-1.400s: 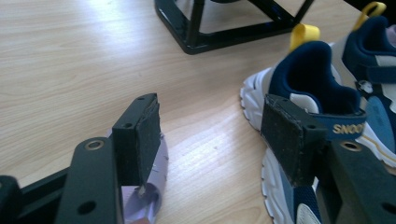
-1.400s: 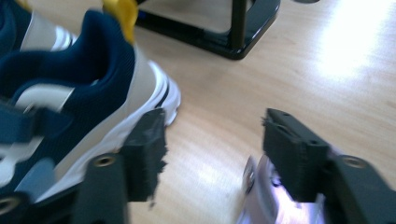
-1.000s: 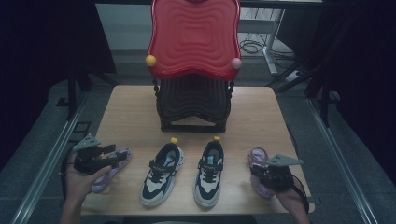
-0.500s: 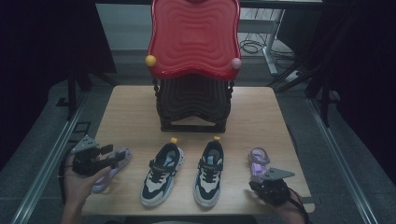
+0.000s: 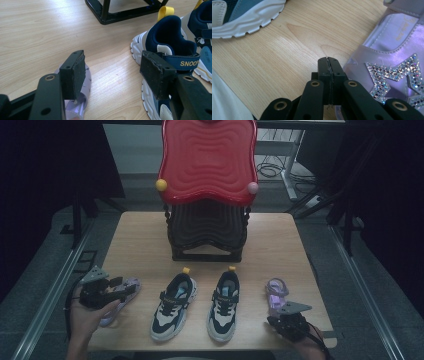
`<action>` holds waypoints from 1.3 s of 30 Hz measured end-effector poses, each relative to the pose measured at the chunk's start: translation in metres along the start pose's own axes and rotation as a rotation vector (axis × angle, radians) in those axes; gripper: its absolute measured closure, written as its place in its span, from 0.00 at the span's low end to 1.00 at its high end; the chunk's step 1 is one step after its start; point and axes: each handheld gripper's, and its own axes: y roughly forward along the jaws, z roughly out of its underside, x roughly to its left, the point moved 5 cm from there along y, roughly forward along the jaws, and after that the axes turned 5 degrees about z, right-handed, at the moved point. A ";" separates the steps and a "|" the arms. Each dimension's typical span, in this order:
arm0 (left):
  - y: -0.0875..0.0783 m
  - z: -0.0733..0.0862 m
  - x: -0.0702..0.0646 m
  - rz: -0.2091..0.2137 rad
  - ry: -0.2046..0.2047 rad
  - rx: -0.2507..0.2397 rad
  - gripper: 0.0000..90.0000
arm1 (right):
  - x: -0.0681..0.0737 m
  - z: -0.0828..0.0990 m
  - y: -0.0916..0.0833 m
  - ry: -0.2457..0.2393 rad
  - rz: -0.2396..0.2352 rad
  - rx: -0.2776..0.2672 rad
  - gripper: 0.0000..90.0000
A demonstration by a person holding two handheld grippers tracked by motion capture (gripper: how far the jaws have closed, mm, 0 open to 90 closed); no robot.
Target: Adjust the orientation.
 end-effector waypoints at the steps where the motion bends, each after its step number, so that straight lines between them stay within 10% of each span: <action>1: 0.000 0.000 0.000 0.000 0.000 0.001 0.41 | 0.000 0.000 0.000 0.000 0.001 0.002 1.00; 39: 0.005 0.003 0.001 -0.002 0.005 0.012 0.41 | -0.050 0.024 -0.020 0.118 0.047 0.008 1.00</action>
